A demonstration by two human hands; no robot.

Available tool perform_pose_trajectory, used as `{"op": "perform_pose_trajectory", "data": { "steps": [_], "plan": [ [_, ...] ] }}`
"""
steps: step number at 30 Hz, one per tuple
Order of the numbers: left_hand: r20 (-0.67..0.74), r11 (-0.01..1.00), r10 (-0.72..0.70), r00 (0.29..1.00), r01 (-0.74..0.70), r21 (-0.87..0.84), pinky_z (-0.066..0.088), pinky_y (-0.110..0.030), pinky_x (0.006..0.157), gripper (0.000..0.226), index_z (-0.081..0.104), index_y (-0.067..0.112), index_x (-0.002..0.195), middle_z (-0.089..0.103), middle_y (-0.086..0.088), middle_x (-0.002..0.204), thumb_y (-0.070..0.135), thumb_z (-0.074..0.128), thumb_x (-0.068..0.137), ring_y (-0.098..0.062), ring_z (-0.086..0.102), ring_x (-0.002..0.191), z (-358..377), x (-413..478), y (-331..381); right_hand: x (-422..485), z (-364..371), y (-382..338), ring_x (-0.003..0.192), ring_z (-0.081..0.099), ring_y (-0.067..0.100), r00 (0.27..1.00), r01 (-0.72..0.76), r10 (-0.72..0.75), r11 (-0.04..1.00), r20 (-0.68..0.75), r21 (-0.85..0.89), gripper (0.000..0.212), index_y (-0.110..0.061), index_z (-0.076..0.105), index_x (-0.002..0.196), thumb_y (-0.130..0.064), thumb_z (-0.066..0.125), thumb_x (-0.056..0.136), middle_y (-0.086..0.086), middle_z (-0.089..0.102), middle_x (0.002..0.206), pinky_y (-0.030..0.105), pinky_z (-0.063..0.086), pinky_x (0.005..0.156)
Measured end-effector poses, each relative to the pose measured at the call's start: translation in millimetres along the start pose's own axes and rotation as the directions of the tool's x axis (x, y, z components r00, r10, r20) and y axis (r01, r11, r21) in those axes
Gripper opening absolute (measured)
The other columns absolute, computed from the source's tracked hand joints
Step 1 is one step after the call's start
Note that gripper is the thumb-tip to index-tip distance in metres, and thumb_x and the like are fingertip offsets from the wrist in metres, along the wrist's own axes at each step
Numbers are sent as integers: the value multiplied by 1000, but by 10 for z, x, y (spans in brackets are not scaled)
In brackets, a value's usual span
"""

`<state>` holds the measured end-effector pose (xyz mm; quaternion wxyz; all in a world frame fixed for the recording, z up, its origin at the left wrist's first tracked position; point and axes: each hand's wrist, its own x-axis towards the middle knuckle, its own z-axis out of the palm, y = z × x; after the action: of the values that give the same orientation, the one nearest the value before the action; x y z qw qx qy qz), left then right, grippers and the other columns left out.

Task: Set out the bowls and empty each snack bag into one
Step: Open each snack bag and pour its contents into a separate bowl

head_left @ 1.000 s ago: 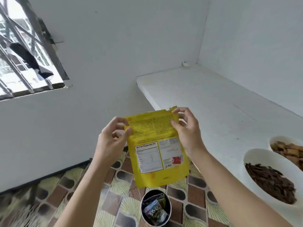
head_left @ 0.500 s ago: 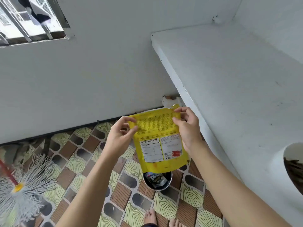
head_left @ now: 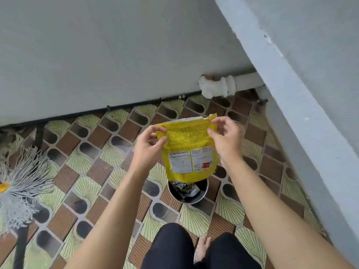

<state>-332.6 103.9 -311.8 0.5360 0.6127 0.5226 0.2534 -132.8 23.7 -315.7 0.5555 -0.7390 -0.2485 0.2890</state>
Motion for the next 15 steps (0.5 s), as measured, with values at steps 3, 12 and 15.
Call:
{"op": "perform_pose_trajectory", "data": {
  "steps": [3, 12, 15],
  "plan": [
    [14, 999, -50, 999, 50, -16, 44, -32, 65, 14, 68, 21, 99, 53, -9, 91, 7, 64, 97, -21, 51, 78, 219, 218, -710, 125, 188, 762, 99, 70, 15, 999, -34, 35, 999, 14, -41, 36, -28, 63, 88, 7, 72, 83, -1, 72, 106, 40, 60, 88],
    [179, 965, -255, 950, 263, -19, 57, -29, 73, 11, 67, 17, 103, 59, -4, 88, 8, 63, 99, -16, 64, 84, 806, 647, -2435, 316, 449, 2711, 99, 68, 12, 994, -99, 103, 990, 34, -105, 37, -24, 60, 92, 10, 71, 83, -5, 69, 109, 28, 58, 84],
    [258, 944, -324, 910, 329, 23, 56, -29, 74, 12, 68, 19, 100, 61, -10, 96, 8, 62, 100, -20, 65, 93, 918, 708, -2786, 329, 415, 3095, 102, 68, 13, 986, -144, 155, 977, 58, -158, 36, -25, 62, 90, 10, 70, 84, -5, 70, 109, 29, 58, 87]
  ]
}}
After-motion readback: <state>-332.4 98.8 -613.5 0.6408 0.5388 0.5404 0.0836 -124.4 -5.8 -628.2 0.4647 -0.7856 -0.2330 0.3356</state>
